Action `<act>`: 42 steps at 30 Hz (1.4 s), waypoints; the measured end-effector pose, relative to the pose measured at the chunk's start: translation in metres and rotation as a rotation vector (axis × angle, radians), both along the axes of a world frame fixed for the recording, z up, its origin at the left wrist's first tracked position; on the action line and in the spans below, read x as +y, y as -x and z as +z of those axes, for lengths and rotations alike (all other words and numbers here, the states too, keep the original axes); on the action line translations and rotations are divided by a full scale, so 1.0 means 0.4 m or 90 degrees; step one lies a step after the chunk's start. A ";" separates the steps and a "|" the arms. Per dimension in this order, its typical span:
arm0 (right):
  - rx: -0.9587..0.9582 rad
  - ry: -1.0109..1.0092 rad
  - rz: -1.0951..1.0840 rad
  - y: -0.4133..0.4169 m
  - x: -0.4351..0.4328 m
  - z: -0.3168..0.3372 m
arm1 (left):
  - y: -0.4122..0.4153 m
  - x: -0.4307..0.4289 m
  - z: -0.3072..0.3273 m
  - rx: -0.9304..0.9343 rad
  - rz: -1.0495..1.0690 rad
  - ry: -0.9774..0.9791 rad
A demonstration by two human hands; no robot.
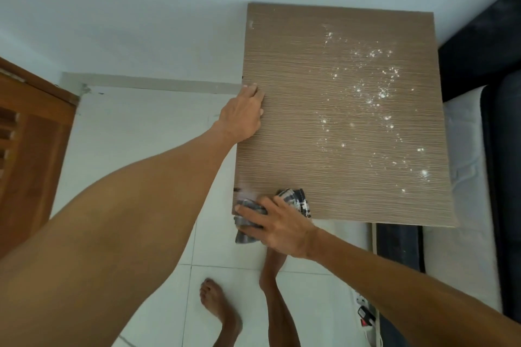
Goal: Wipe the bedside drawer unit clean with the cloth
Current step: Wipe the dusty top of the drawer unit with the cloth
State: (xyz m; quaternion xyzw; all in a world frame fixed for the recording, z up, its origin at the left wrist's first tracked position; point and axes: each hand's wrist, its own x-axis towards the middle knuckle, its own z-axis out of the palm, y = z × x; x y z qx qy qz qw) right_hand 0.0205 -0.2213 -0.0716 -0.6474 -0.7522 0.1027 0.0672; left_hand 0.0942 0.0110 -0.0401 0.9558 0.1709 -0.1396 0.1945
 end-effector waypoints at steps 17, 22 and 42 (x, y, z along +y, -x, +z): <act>-0.066 -0.039 -0.184 -0.600 0.151 0.092 | -0.120 0.008 -0.007 0.028 0.034 0.007; -0.062 -0.010 -0.308 -0.804 0.308 0.106 | -0.157 0.001 -0.017 0.041 0.061 -0.020; -0.055 0.192 -0.220 -0.810 0.458 0.049 | -0.154 -0.004 -0.023 0.038 0.081 -0.008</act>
